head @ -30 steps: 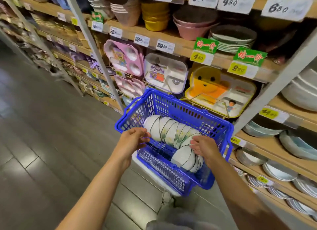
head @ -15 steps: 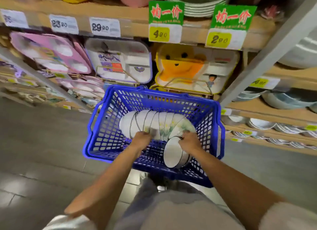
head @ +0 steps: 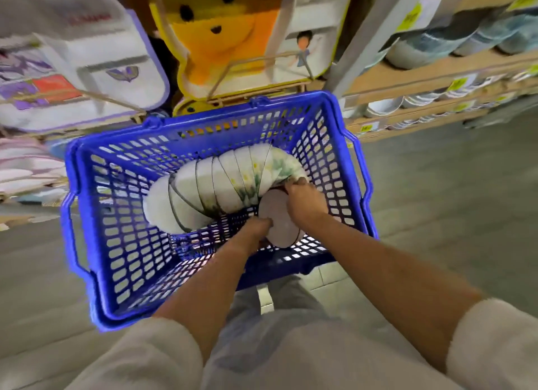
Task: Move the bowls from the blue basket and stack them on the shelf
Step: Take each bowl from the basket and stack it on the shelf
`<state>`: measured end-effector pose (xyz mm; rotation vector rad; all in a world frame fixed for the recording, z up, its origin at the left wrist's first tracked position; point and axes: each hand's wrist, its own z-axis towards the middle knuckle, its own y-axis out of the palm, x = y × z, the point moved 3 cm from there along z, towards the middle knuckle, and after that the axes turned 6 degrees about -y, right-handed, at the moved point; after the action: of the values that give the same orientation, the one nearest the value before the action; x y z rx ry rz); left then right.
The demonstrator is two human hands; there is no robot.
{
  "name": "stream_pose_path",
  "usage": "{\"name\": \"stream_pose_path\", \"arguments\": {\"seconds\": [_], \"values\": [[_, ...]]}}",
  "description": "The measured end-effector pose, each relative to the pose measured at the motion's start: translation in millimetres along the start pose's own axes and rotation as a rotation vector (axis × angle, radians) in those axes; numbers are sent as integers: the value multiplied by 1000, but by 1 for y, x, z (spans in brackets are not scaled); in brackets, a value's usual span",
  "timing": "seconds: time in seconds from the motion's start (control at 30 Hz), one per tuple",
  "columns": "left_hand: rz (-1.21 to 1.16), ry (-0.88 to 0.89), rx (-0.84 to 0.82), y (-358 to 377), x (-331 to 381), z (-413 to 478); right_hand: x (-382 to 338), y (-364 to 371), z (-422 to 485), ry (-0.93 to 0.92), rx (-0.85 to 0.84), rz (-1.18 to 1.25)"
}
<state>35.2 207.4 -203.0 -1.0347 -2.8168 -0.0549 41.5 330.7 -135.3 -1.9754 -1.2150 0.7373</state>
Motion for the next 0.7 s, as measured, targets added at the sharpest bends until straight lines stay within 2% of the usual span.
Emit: {"name": "stream_pose_path", "arguments": {"seconds": [0.1,0.37,0.57,0.63,0.7], "values": [[-86,15,-34,0,-3,-1,-1,1,-3,17,-8,-23],[-73,61,-50,-9,-5,-19,0,-17,-18,99,21,28],[-108,114,7,-18,-4,-41,-5,-49,-30,109,37,197],[-191,159,1,-26,0,-52,-4,-63,-36,105,54,277],[-345,229,-77,-34,3,-68,0,-79,-43,116,75,375]]}}
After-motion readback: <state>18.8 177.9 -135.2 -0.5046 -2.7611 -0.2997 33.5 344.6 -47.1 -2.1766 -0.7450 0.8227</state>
